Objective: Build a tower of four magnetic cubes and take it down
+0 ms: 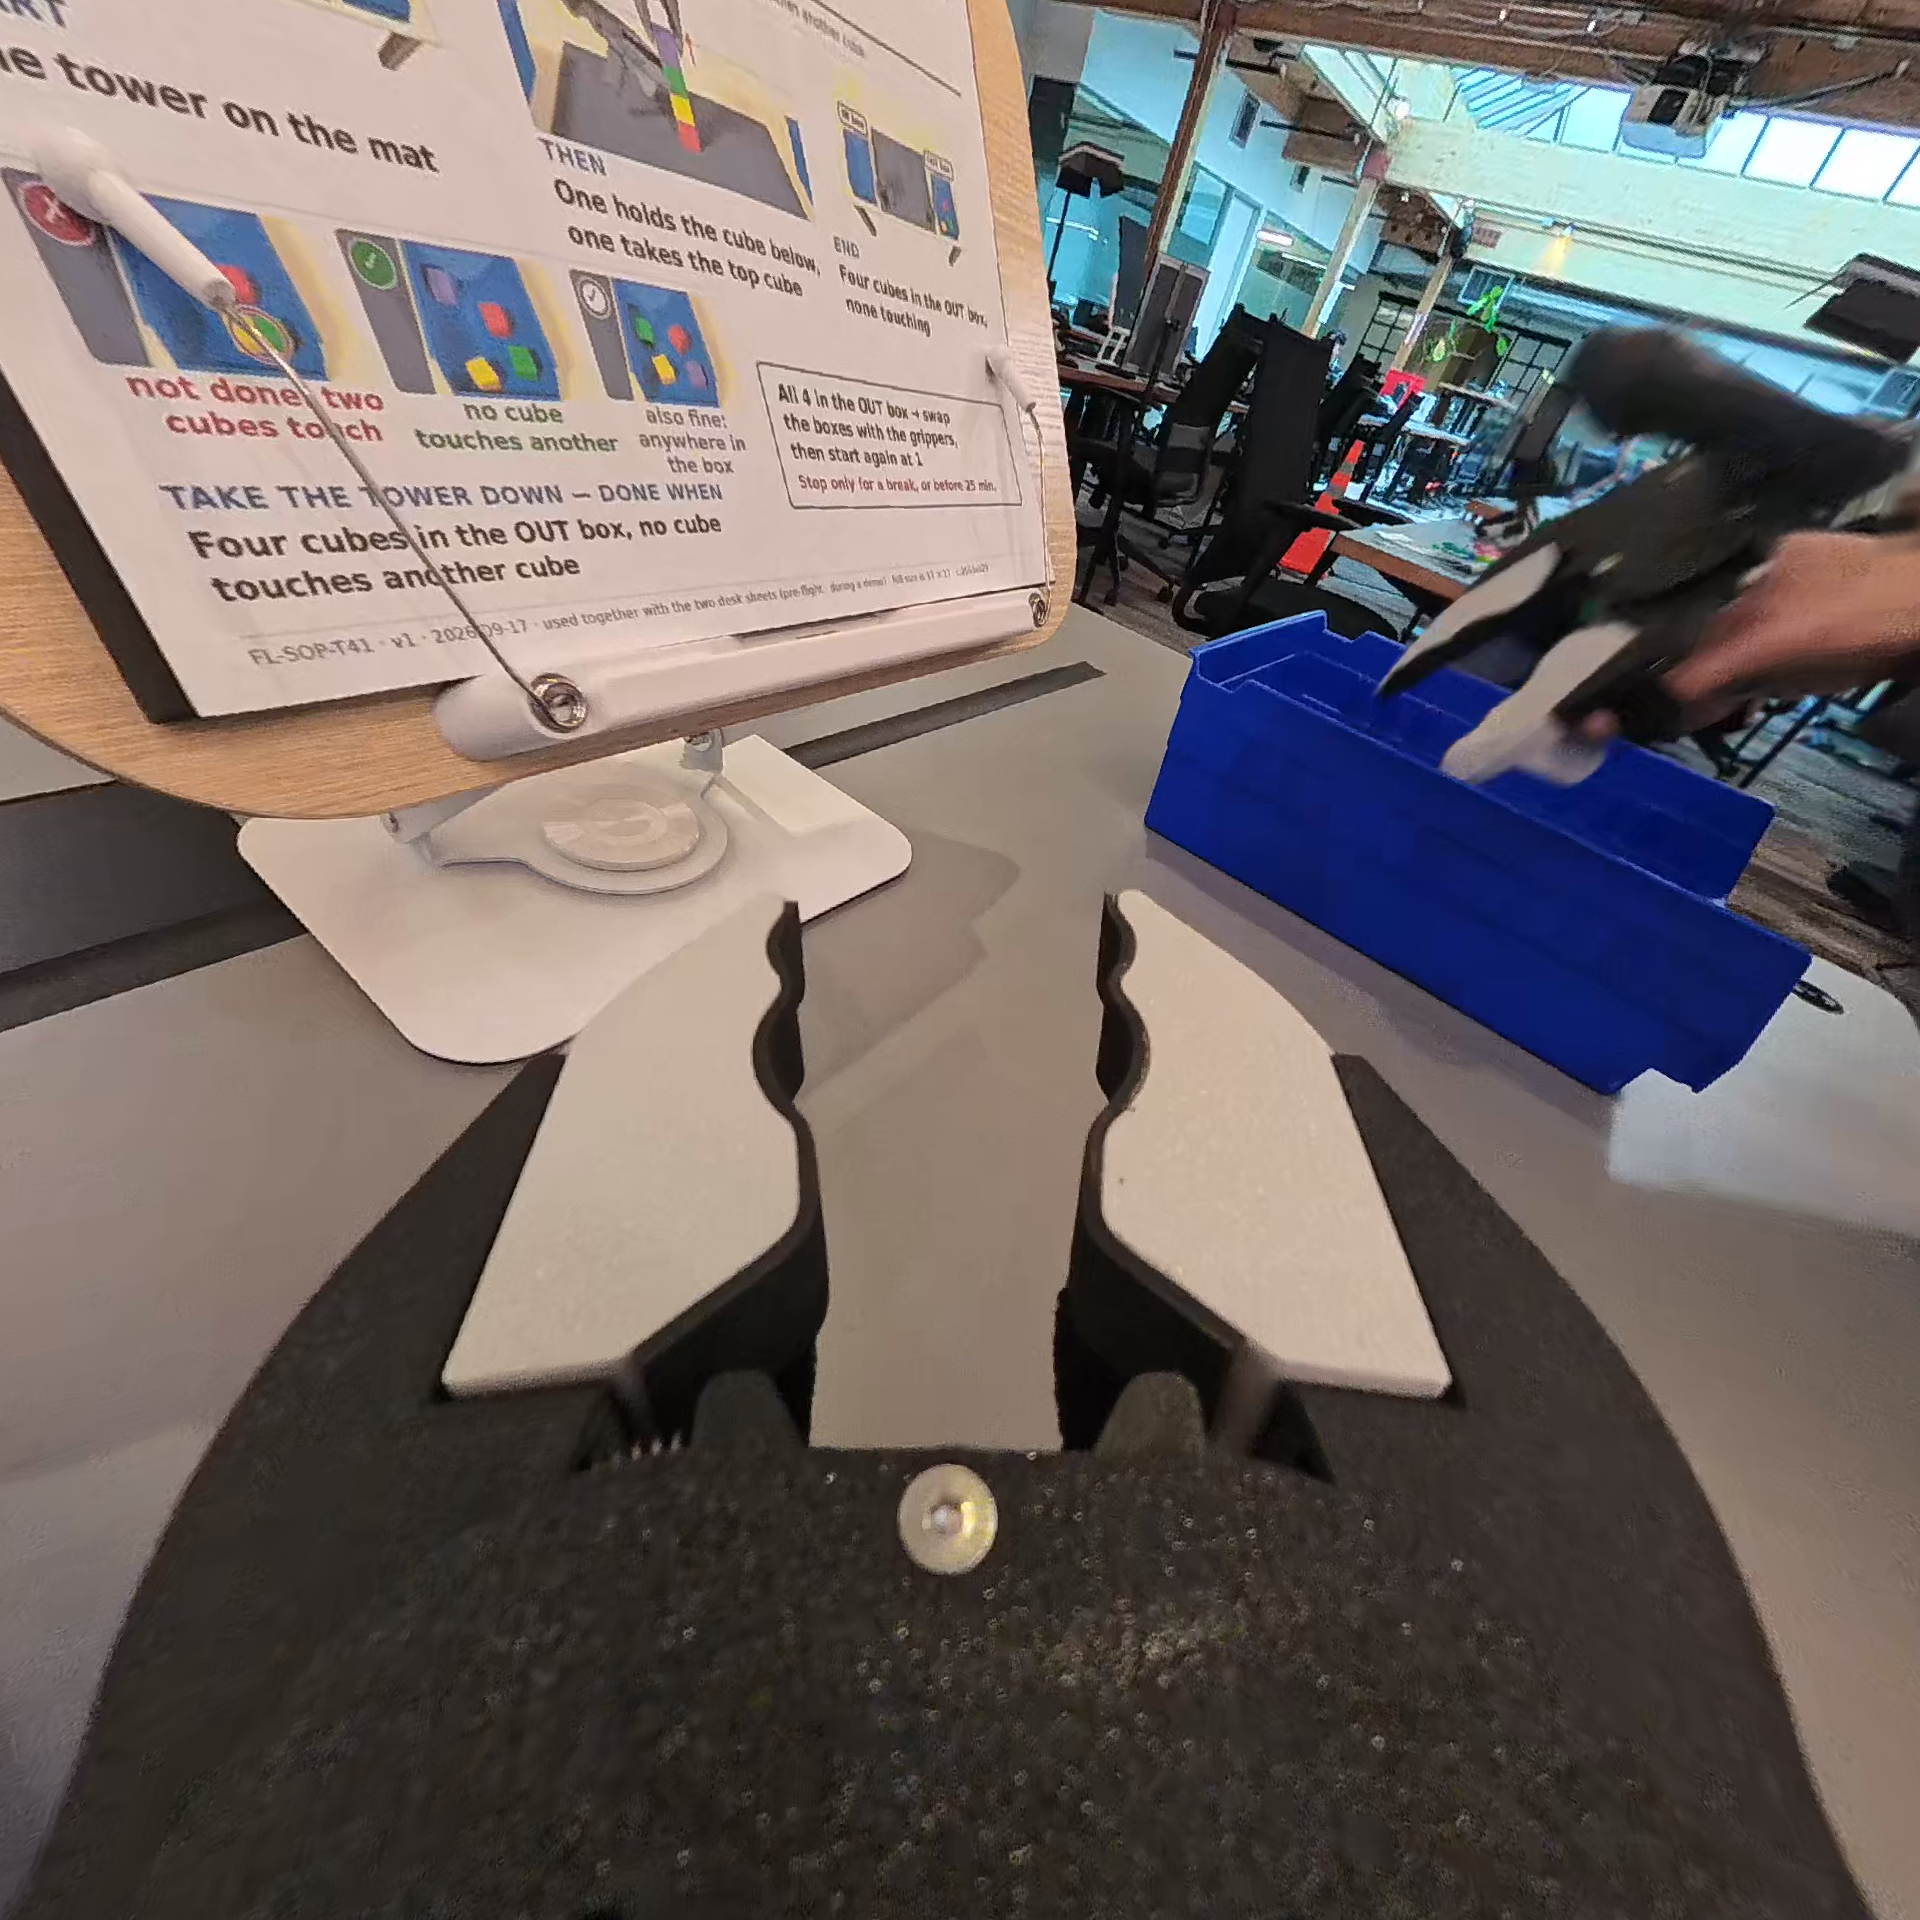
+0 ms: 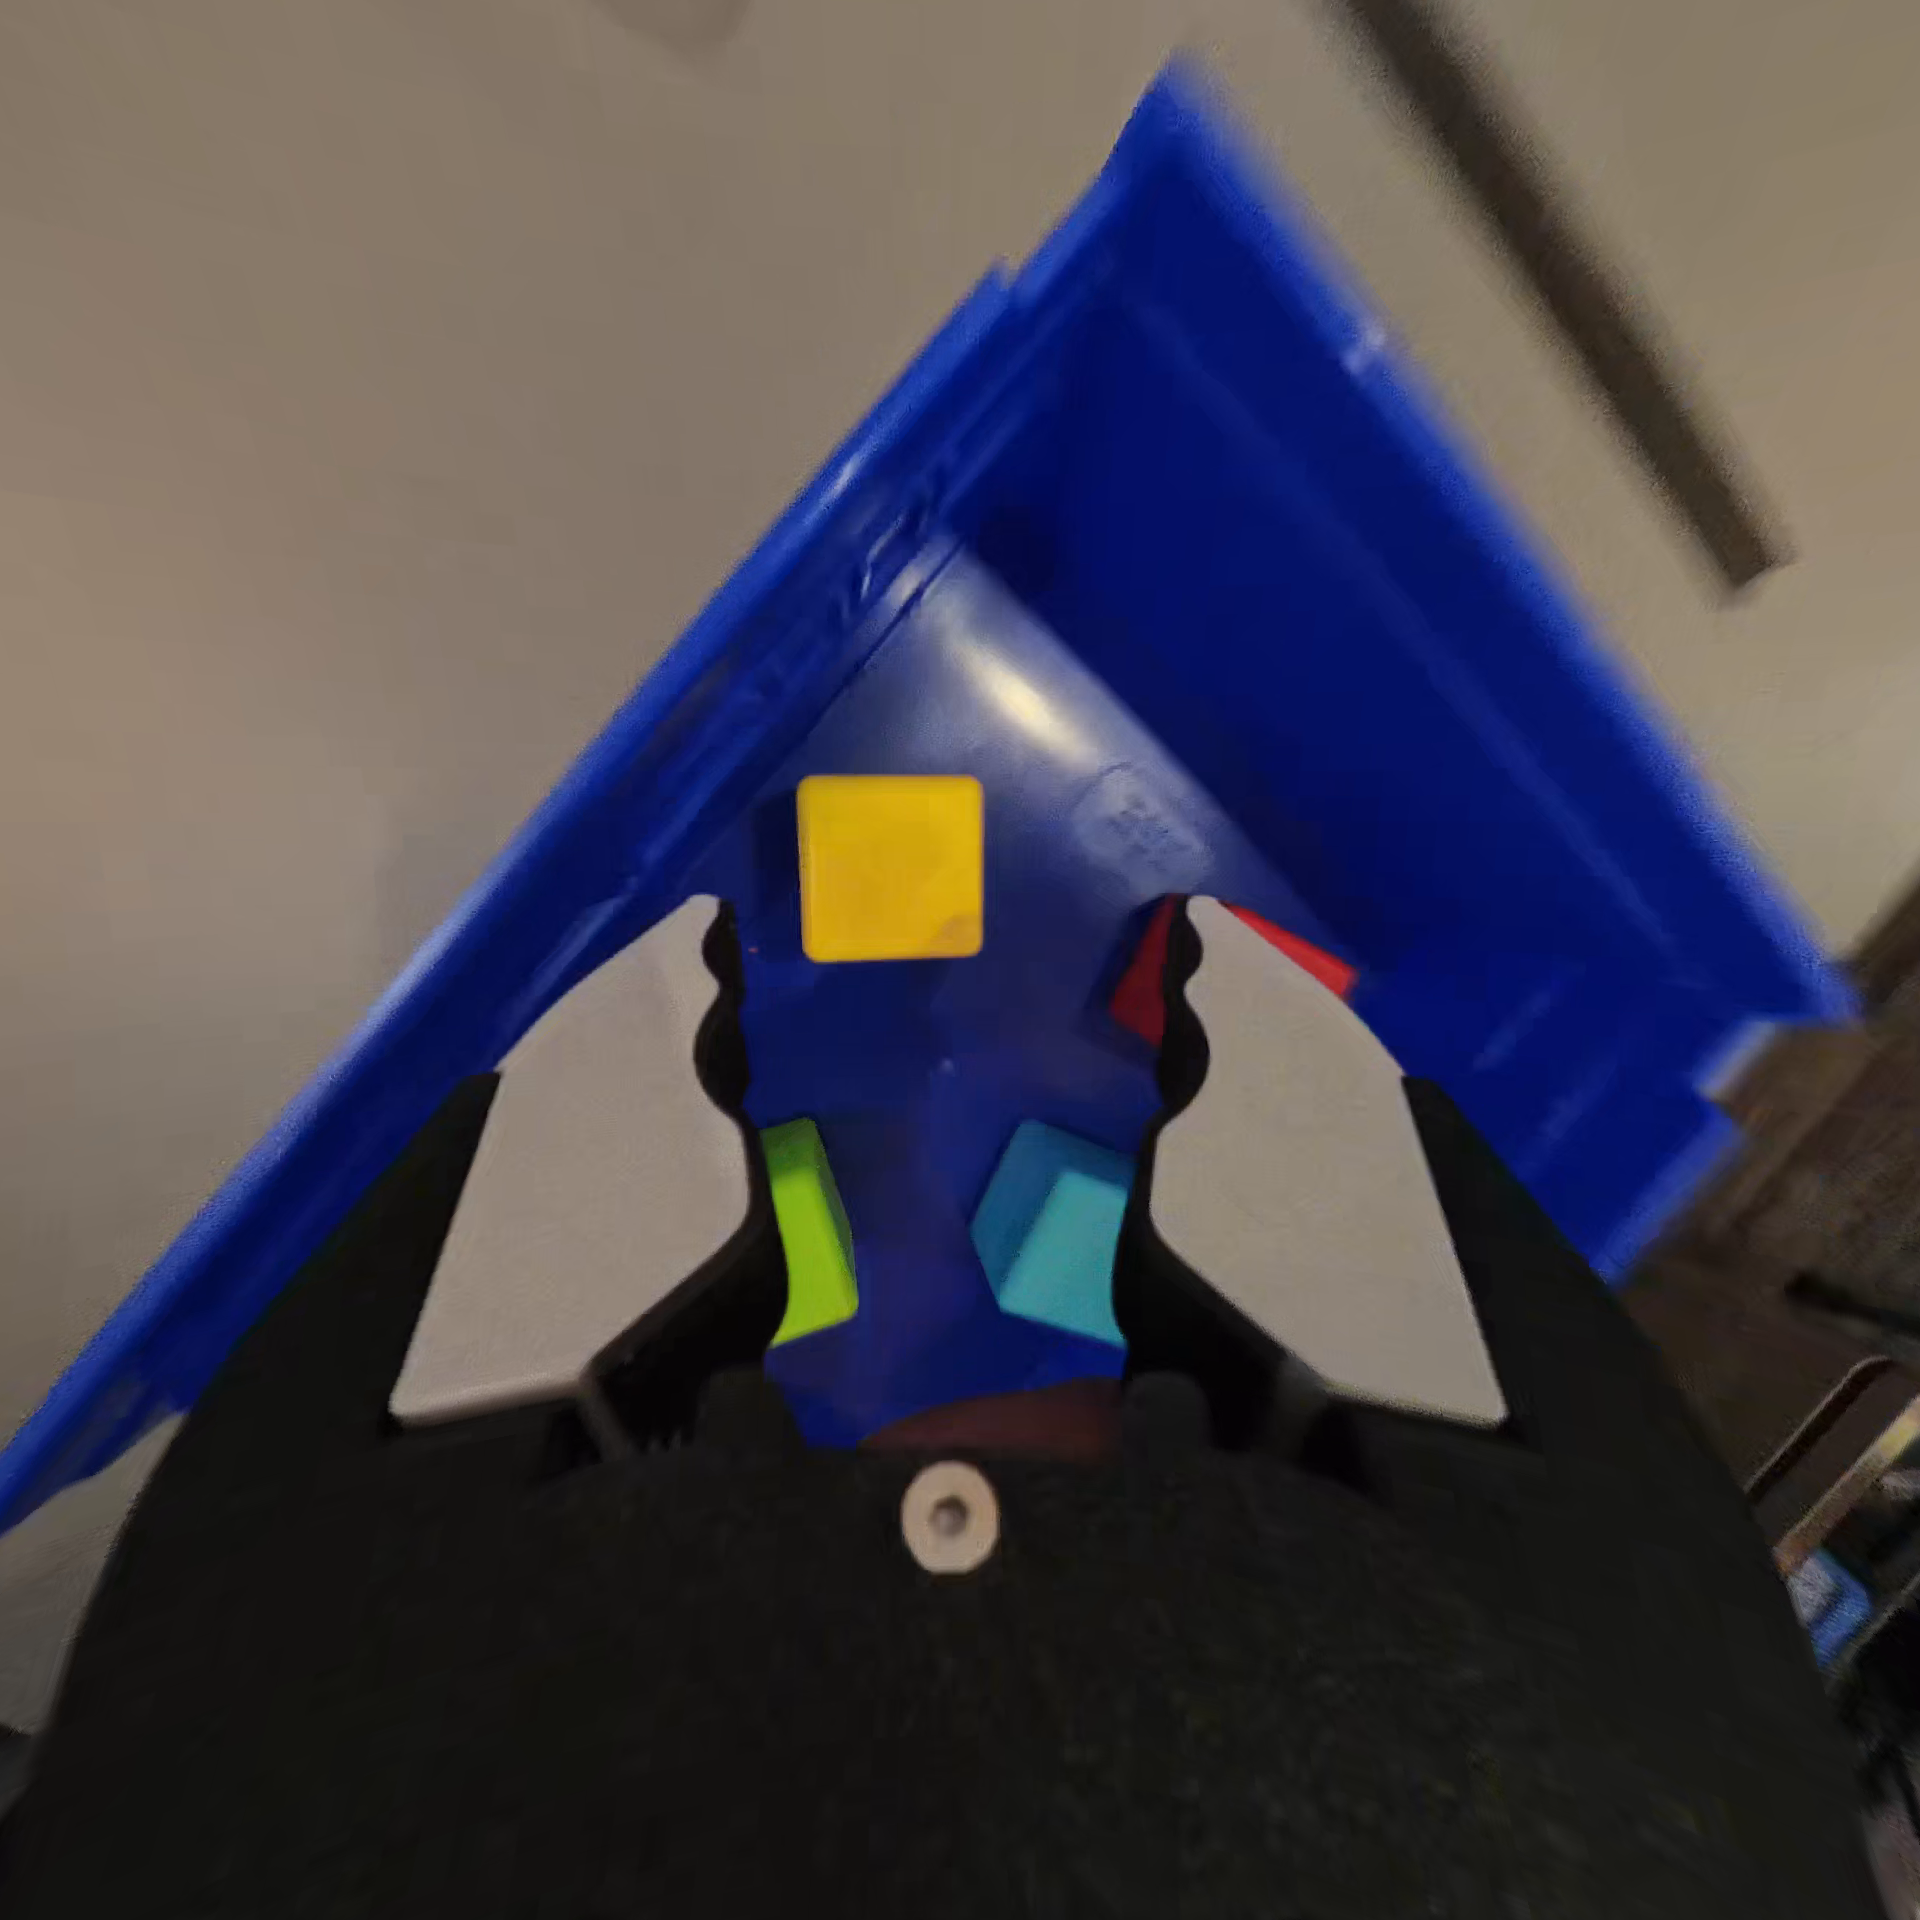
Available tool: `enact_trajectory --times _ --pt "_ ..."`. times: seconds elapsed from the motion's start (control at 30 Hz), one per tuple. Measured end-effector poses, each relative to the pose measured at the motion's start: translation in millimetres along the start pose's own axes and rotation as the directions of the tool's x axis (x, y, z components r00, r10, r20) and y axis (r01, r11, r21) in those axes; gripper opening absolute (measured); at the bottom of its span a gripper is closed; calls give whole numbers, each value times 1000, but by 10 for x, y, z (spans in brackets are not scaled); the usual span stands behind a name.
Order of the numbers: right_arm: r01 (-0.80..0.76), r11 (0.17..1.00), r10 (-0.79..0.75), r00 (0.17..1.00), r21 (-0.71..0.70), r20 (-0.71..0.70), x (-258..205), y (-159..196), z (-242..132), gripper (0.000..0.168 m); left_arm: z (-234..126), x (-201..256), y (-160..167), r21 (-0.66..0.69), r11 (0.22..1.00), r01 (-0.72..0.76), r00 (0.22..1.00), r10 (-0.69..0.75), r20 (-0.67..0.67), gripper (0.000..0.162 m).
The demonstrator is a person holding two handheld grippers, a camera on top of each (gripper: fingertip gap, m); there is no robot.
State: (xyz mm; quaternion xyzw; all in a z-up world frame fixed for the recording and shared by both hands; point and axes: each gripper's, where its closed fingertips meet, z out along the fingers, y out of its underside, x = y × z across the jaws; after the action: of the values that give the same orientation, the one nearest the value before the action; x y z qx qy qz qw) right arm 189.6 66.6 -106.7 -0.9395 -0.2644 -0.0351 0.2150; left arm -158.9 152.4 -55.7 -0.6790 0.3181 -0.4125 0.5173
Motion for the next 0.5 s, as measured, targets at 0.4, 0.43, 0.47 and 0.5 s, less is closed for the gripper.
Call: enact_trajectory --times 0.4,0.43,0.47,0.5 --pt "-351 495 208 936 795 284 -1850 40 -1246 62 -164 293 97 15 968 -251 942 241 234 63" --pt "-358 483 204 934 799 295 -2005 77 -1152 60 -222 362 105 2 962 -273 925 262 275 63" --pt "-373 472 212 928 799 307 -2123 110 -1052 55 -296 430 102 -7 957 -291 905 278 322 63" --pt "-370 475 211 929 799 305 -2215 134 -961 56 -390 509 92 -6 953 -303 886 284 367 64"
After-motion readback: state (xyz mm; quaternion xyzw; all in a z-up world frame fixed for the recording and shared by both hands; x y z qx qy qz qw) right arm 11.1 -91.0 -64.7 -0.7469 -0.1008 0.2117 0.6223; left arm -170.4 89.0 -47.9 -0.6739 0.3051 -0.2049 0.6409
